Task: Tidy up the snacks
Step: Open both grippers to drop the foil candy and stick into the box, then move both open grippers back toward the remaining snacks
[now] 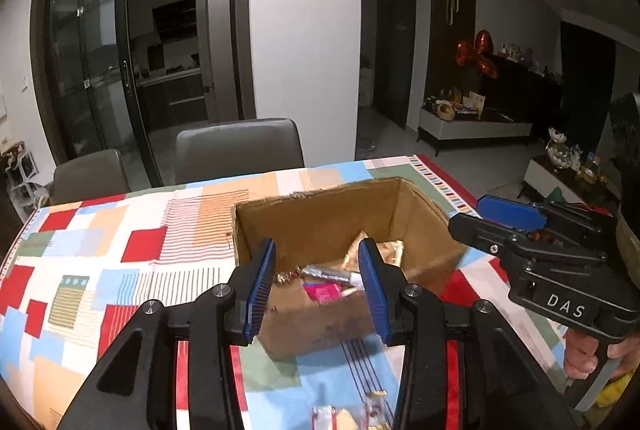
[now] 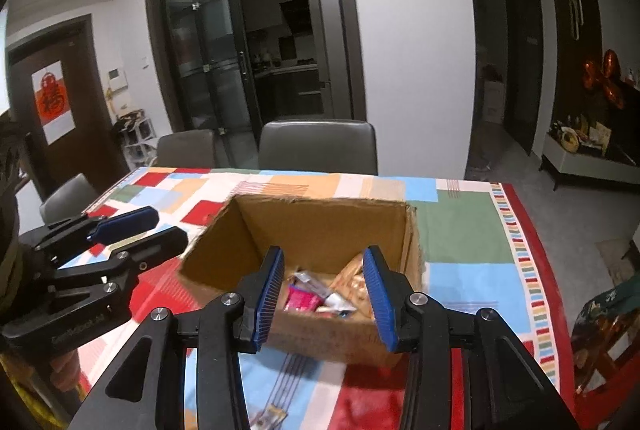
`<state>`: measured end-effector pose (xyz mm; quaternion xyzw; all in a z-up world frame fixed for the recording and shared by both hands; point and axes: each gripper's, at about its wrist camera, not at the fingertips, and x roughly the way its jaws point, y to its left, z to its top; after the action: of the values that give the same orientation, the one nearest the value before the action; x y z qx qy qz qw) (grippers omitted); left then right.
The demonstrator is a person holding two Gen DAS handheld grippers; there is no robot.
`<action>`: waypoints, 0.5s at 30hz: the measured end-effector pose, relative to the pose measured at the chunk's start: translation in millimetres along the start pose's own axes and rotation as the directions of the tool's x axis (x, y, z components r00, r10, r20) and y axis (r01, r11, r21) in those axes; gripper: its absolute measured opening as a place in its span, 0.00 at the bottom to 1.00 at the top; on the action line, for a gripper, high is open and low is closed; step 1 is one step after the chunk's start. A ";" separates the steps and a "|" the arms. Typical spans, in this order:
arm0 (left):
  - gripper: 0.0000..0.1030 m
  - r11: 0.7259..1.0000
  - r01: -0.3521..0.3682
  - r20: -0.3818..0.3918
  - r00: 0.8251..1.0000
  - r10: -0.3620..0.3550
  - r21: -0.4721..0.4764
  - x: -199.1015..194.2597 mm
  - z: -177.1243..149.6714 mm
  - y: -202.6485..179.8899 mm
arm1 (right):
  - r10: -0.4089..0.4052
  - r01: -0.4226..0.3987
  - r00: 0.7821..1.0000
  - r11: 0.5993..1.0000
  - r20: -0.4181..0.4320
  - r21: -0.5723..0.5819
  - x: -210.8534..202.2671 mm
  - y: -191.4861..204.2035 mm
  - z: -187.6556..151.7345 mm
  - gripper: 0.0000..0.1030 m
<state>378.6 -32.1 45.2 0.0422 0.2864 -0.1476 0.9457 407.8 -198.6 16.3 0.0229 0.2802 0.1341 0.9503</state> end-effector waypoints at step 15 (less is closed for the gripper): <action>0.41 1.000 0.006 0.011 1.000 -0.006 0.014 -61.2 -51.9 -10.9 | 0.037 -0.037 0.999 0.998 0.004 -0.060 -57.0 35.7 -48.1 0.41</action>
<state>299.4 -18.3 36.0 0.0474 0.2802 -0.1526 0.9466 327.3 -181.0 10.1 -0.0002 0.2731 0.1599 0.9486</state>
